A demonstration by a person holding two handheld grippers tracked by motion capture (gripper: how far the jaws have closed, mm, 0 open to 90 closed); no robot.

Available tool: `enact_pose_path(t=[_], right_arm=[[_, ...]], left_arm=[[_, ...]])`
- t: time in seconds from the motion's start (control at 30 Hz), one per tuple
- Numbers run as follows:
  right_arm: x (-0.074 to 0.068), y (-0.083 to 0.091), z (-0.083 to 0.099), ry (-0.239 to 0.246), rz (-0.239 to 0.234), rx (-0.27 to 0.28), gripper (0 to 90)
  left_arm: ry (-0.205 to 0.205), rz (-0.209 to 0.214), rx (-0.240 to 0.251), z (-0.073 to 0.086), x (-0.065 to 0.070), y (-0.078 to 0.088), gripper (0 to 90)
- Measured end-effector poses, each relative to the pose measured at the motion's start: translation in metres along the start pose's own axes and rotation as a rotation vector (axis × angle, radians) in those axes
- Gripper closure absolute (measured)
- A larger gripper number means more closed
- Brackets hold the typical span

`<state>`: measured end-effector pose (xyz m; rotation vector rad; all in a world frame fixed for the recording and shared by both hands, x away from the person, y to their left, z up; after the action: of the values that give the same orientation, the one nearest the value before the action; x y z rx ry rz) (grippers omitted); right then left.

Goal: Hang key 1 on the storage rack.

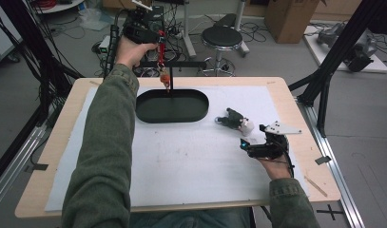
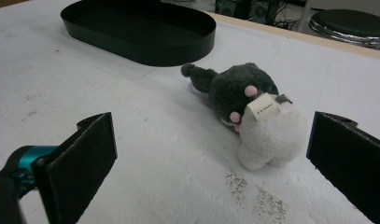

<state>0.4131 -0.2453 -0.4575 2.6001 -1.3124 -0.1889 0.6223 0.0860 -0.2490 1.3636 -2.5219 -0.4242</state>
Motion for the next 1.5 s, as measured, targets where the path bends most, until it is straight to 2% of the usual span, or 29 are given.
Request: enact_pose_path(t=[0.03, 0.13, 0.17, 0.23, 0.27, 0.33, 0.37, 0.43, 0.7, 0.9, 1.0, 1.07, 1.2, 1.27, 1.3, 1.4, 1.5], right_arm=[[0.000, 0.000, 0.000, 0.002, 0.000, -0.003, 0.6], [0.000, 0.000, 0.001, 0.011, 0.003, -0.004, 0.6], [-0.001, 0.001, 0.001, 0.014, 0.002, -0.004, 0.6], [-0.002, 0.001, 0.001, 0.009, -0.001, -0.005, 0.6], [-0.002, 0.001, 0.000, 0.012, 0.000, -0.003, 0.6], [-0.002, 0.001, 0.000, 0.010, 0.001, 0.001, 0.6], [-0.002, 0.001, 0.000, 0.008, 0.000, 0.001, 0.6], [-0.003, 0.001, 0.000, 0.007, 0.001, 0.002, 0.6], [-0.002, 0.000, 0.000, 0.015, 0.004, 0.000, 0.6], [-0.001, 0.001, -0.001, 0.025, 0.008, 0.004, 0.6], [-0.003, 0.000, 0.000, 0.027, 0.006, -0.002, 0.6], [-0.004, 0.000, 0.000, 0.029, 0.003, -0.005, 0.6], [-0.005, 0.000, 0.001, 0.040, 0.005, -0.013, 0.6], [-0.005, 0.000, 0.002, 0.040, 0.005, -0.013, 0.6], [-0.005, 0.000, 0.002, 0.040, 0.005, -0.018, 0.6], [-0.007, 0.000, 0.003, 0.048, 0.004, -0.023, 0.6], [-0.007, 0.000, 0.003, 0.065, 0.005, -0.023, 0.6]], left_arm=[[-0.003, 0.002, 0.005, 0.000, -0.001, 0.001, 71.3], [0.056, 0.040, 0.016, -0.003, -0.002, 0.008, 60.9], [0.060, 0.049, 0.007, -0.002, -0.002, 0.011, 54.3], [0.059, 0.071, -0.032, 0.002, 0.000, 0.014, 40.5], [0.057, 0.097, -0.074, 0.009, 0.002, 0.016, 32.8], [0.042, 0.110, -0.126, 0.018, 0.002, 0.019, 16.1], [0.040, 0.118, -0.132, 0.022, 0.002, 0.020, 9.8], [0.074, 0.127, -0.129, 0.027, 0.000, 0.024, 2.4], [0.098, 0.062, -0.139, 0.053, -0.029, 0.043, 1.7], [0.118, 0.066, -0.112, 0.066, -0.036, 0.062, 1.7], [0.112, 0.064, -0.127, 0.073, -0.037, 0.069, 1.7], [0.104, 0.061, -0.131, 0.077, -0.037, 0.073, 1.7], [0.094, 0.072, -0.101, 0.080, -0.031, 0.081, 1.7], [0.073, 0.071, -0.091, 0.083, -0.026, 0.084, 1.7], [0.047, 0.073, -0.094, 0.086, -0.022, 0.085, 1.7], [0.022, 0.086, -0.101, 0.094, -0.013, 0.090, 1.7], [0.008, 0.089, -0.086, 0.098, -0.008, 0.095, 1.7]])
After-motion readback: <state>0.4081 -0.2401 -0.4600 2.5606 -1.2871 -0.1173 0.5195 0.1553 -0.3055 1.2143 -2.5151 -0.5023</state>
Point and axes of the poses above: each handheld gripper's, and its own axes: y roughly backward along the jaws, z roughly out of its underside, x roughly to its right, the point moved 10 cm from there along -y, roughly forward along the jaws, and after that the axes turned 11 degrees about x, right-handed, at the moved point
